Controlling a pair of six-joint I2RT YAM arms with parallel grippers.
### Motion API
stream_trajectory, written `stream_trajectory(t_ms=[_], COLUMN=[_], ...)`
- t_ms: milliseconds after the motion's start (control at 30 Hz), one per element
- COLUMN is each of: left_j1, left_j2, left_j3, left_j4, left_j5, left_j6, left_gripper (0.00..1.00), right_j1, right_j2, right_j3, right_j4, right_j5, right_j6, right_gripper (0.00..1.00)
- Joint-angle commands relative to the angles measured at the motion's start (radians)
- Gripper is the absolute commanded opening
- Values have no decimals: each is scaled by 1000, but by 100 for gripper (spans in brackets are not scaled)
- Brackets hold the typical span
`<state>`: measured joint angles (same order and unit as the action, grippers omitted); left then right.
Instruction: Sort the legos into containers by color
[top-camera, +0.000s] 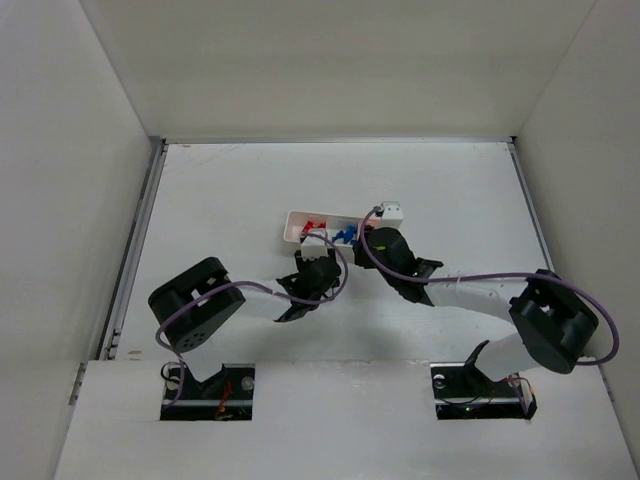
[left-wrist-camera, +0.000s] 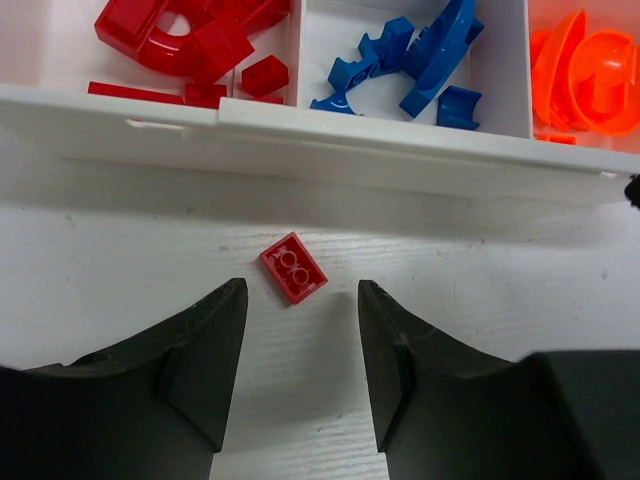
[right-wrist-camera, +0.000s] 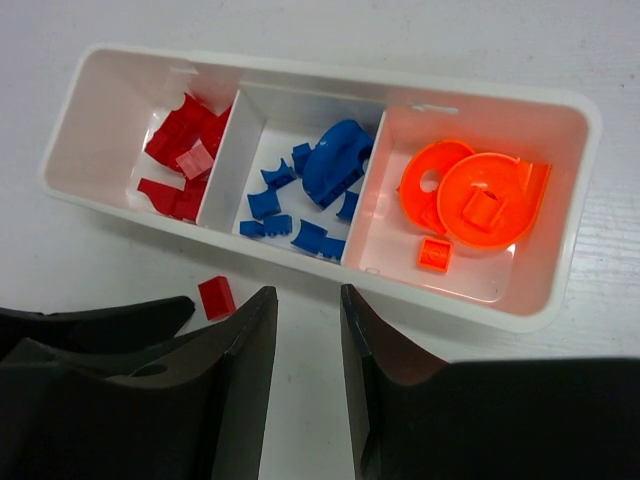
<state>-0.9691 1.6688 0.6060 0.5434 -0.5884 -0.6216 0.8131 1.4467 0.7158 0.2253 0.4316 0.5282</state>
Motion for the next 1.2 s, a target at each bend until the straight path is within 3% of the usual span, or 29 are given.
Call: stream_trajectory(t_ms=[0,200,433,600,933,1033,1167], left_j1=[0,-6,-15,-32,-104,-78,8], left_j2=[35,65,115,114,-208,-319,-356], left_j3=[21,54,95,92,6,5,40], left_j4=[-43,-80,-94,-99,-200,-223,-209], left_j5=[-5,-57,-105,-110,-110,-103,-82], left_j6=[14,36,39,37,25,36,94], left_gripper=[44,36,35,17,13,14,15], right_j1=[5,-13,-24,-30,-71,-88,-93], right_j2=[-45,-80,-92,-97,-154,-167,-170], right_j3=[-18,-44,-59,-67,-119,-133,-138], right_j4=[82,91,101,105,140,149,149], right_j5=[-7,-10,-21,-24,-21,-24,-22], right_j6=[16,15,16,19,50,59,59], right_gripper=[37,37,37,37,44,44,45])
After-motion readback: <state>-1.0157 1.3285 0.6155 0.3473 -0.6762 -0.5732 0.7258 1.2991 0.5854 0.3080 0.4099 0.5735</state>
